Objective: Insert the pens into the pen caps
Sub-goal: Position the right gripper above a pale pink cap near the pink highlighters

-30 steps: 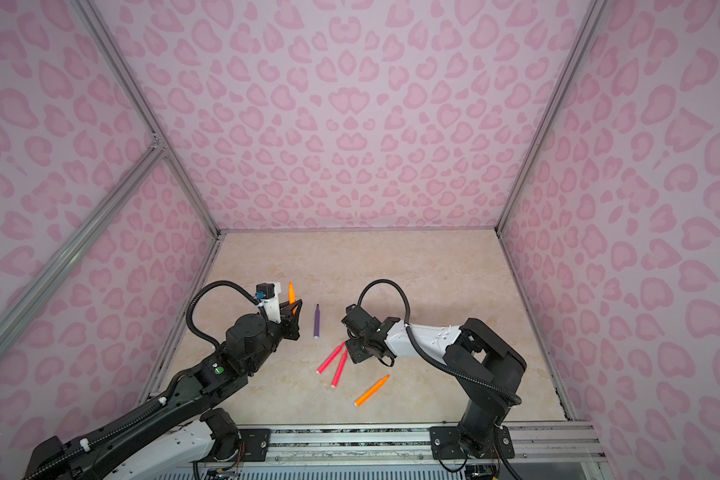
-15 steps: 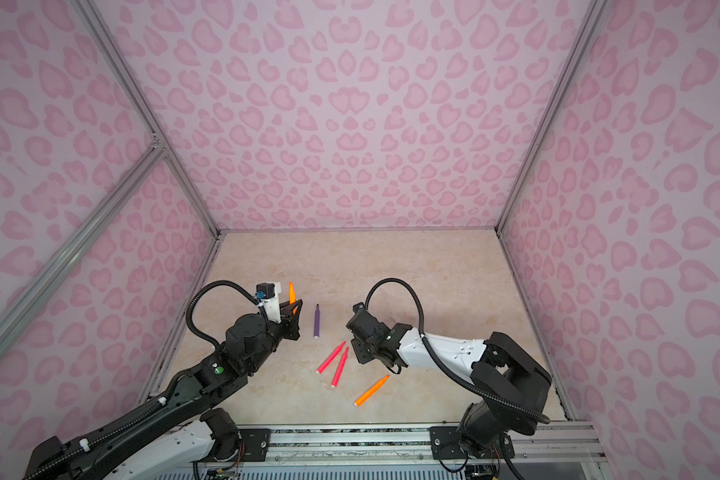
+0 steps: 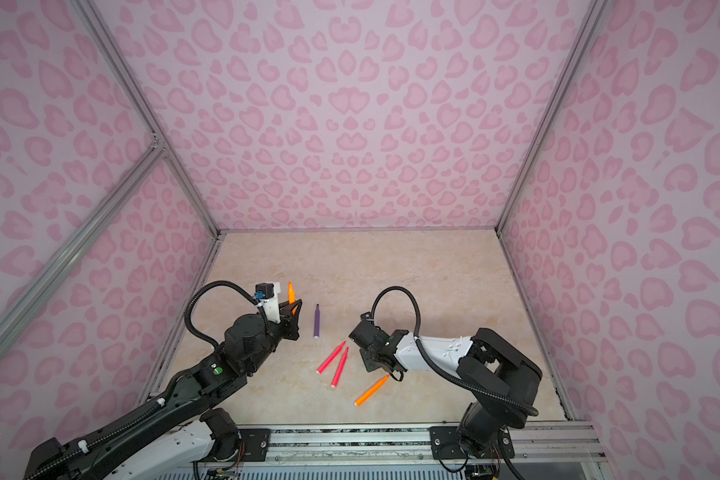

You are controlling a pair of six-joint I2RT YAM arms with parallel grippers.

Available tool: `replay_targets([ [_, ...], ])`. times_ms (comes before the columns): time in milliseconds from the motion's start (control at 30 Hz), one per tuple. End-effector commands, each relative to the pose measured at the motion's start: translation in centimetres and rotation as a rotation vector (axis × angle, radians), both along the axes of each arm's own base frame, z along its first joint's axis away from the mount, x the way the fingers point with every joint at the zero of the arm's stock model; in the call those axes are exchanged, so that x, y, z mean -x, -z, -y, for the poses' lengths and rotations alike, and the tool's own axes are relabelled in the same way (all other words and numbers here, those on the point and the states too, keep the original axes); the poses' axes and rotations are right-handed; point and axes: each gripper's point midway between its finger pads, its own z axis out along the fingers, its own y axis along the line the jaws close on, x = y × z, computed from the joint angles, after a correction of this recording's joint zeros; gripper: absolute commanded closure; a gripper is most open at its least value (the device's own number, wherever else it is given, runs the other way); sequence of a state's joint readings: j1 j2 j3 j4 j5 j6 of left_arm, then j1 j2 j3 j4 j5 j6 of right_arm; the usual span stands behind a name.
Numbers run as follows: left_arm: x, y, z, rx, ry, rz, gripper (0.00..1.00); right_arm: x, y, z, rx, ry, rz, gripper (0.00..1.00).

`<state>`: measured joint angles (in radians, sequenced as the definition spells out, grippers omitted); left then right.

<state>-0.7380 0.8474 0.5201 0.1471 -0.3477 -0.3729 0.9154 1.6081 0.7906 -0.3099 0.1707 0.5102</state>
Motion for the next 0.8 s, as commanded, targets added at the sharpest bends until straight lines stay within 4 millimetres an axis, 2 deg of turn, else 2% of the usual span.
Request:
replay_targets([
  [0, -0.1, -1.0, -0.1, 0.018, -0.007, 0.023, 0.96, -0.5, 0.7, 1.2, 0.040, 0.038, 0.006, 0.74],
  [533, -0.1, -1.0, -0.1, 0.020, -0.006, 0.022, 0.96, -2.7, 1.3, 1.0, 0.019, 0.076, 0.003, 0.76],
  [667, -0.1, -1.1, -0.1, 0.022, -0.007, 0.024, 0.96, -3.1, 1.0, 1.2, 0.032, 0.090, 0.015, 0.75],
  [767, -0.1, -1.0, 0.1, 0.019, -0.001, 0.021, 0.96, -3.4, 0.0, 1.4, 0.026, 0.111, 0.044, 0.72],
])
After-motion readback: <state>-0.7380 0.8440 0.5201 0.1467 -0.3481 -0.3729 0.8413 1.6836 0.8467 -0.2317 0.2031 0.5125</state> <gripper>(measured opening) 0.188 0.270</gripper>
